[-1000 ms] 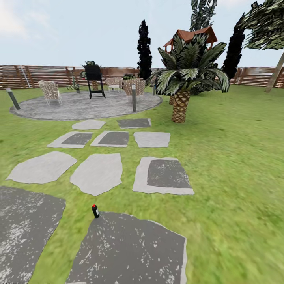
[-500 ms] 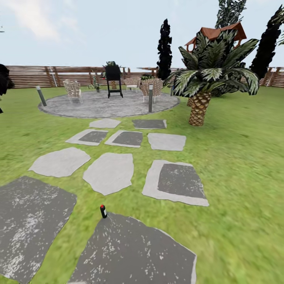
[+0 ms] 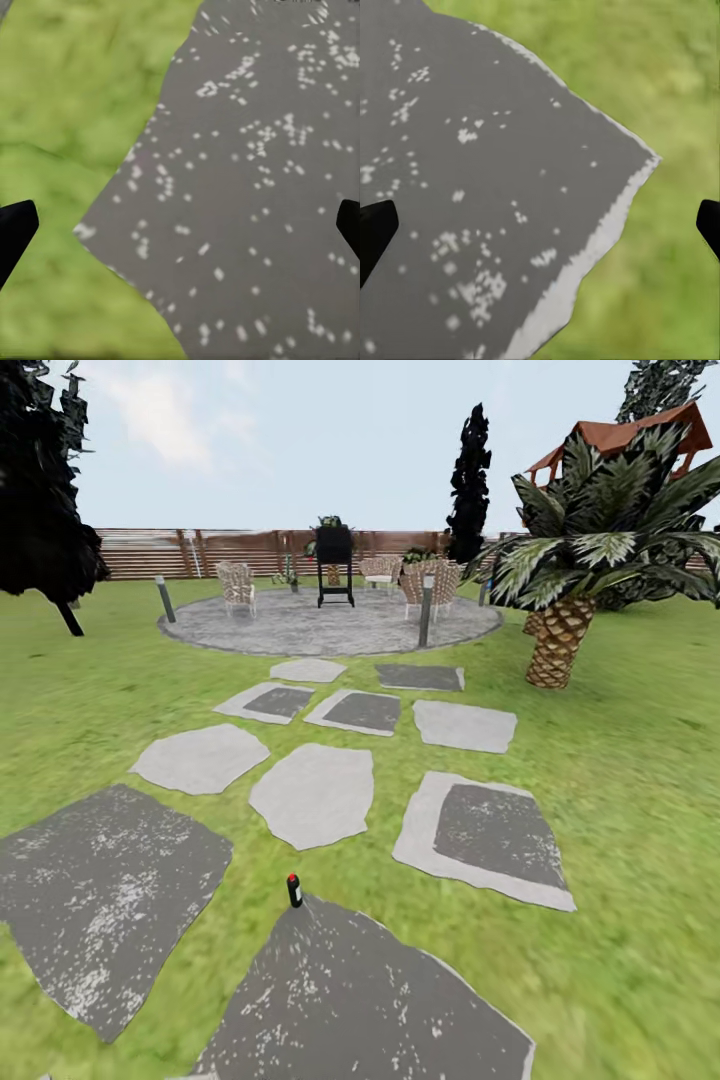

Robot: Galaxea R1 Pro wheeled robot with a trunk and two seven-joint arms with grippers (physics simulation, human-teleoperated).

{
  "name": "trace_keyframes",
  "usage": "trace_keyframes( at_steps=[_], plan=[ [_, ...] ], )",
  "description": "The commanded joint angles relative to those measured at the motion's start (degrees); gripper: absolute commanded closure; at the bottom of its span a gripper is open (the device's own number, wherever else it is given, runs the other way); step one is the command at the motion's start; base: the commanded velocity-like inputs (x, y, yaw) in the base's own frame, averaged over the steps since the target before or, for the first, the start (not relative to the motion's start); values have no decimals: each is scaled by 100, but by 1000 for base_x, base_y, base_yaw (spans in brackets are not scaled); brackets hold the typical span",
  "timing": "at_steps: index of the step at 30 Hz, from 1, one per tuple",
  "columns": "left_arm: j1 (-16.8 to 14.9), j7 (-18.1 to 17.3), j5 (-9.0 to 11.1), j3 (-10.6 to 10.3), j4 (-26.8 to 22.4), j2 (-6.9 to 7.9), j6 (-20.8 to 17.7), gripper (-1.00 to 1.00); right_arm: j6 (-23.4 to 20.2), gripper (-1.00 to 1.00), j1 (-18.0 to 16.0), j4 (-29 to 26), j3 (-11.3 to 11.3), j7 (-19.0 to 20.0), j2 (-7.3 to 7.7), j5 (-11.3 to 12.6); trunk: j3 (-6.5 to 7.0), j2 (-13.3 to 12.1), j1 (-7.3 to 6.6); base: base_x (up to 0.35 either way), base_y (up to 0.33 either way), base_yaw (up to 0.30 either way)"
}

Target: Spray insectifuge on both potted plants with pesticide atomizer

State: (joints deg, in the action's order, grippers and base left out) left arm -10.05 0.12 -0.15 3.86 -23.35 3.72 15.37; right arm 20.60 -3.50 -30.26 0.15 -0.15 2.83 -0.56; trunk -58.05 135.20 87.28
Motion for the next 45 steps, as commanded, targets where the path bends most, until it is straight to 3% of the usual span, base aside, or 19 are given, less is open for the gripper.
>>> trace_keyframes(
  at_steps=[1, 11, 16, 21, 27, 44, 45],
  plan=[
    [-5, 3, -1, 9, 5, -2, 19, -100, 17, -100, -1, 3, -1, 0, 1, -6, -5, 2, 0, 190, -123, 277],
    [-6, 4, 20, 10, 5, 0, 20, -100, 18, -100, -1, 3, -31, -2, 37, -12, -5, 2, 0, 229, -160, 121],
    [-14, 25, 139, 65, 70, -1, 107, -100, 40, -100, -12, 100, -2, -10, -60, -31, -5, 2, 0, 0, 0, 0],
    [18, 37, 118, 69, 57, 2, 112, -100, 56, -100, -8, 262, -25, -36, -112, -15, -5, 2, 0, 0, 0, 0],
    [-172, 54, 102, 52, 50, 30, 96, -100, 68, -100, -10, 338, -60, -69, -89, -3, -5, 2, 0, 0, 0, 0],
    [-726, 62, -417, 53, 53, -129, 43, -100, 79, -100, -15, -155, -41, -38, -81, -64, -5, 2, 0, 0, 0, 0],
    [-1140, 65, -617, 53, 54, -130, 43, -100, 78, -100, -16, -1509, -39, -38, -81, -84, -5, 2, 0, 0, 0, 0]
  ],
)
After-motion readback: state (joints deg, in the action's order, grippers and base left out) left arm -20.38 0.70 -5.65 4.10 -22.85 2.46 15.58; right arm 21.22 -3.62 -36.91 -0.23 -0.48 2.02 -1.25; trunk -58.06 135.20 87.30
